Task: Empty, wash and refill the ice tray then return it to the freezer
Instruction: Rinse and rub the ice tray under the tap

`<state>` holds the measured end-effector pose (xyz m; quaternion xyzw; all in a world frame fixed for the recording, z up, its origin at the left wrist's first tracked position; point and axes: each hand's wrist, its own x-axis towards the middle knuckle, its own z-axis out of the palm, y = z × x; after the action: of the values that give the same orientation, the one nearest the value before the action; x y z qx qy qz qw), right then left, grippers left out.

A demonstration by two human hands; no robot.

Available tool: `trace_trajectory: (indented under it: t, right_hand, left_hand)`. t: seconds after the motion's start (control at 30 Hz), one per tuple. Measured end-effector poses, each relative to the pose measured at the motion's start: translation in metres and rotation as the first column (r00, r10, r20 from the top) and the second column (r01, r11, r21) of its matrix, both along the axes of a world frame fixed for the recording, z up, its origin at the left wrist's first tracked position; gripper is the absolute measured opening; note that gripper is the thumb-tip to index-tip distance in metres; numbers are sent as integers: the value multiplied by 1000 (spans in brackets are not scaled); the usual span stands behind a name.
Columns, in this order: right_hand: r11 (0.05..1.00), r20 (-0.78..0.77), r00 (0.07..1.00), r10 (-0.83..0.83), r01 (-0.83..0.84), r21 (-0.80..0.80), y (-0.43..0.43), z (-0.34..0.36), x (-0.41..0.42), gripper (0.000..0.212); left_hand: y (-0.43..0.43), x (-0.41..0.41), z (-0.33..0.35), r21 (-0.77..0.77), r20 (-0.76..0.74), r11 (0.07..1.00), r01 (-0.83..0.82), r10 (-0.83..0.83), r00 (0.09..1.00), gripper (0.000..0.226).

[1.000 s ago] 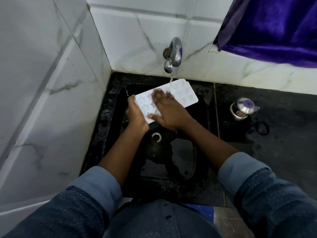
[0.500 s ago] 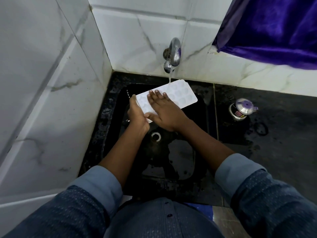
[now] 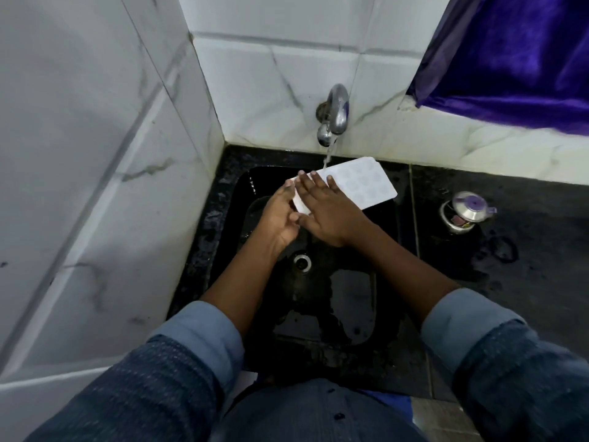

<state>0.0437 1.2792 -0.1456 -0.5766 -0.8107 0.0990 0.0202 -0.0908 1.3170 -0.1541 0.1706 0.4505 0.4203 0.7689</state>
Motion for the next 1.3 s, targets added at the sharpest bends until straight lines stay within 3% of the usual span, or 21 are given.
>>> trace_trajectory:
  t: [0.2, 0.43, 0.63, 0.83, 1.03, 1.2, 1.3]
  right_hand:
    - [997, 63, 997, 49, -52, 49, -23, -5, 5, 91]
    - [996, 107, 991, -76, 72, 44, 6, 4, -3, 97]
    - [996, 182, 983, -21, 4, 90, -32, -11, 2, 98]
    - [994, 93, 990, -109, 107, 27, 6, -4, -8, 91]
    - [998, 122, 992, -19, 12, 62, -31, -12, 2, 97]
    - [989, 103, 984, -147, 145, 22, 3, -6, -5, 89]
    - [991, 113, 984, -136, 135, 17, -12, -7, -7, 91]
  left_hand:
    - [13, 0, 11, -47, 4, 999, -6, 7, 1000, 52]
    - [10, 8, 2, -10, 38, 999, 34, -34, 999, 37]
    - [21, -3, -1, -20, 59, 1000, -16, 17, 998, 43]
    - [6, -5, -9, -1, 75, 1000, 9, -9, 997, 49]
    - [13, -14, -3, -29, 78, 1000, -3, 5, 997, 47]
    - [4, -10, -6, -13, 49, 1000, -5, 6, 999, 52]
    - [8, -18, -2, 4, 51, 1000, 6, -6, 999, 46]
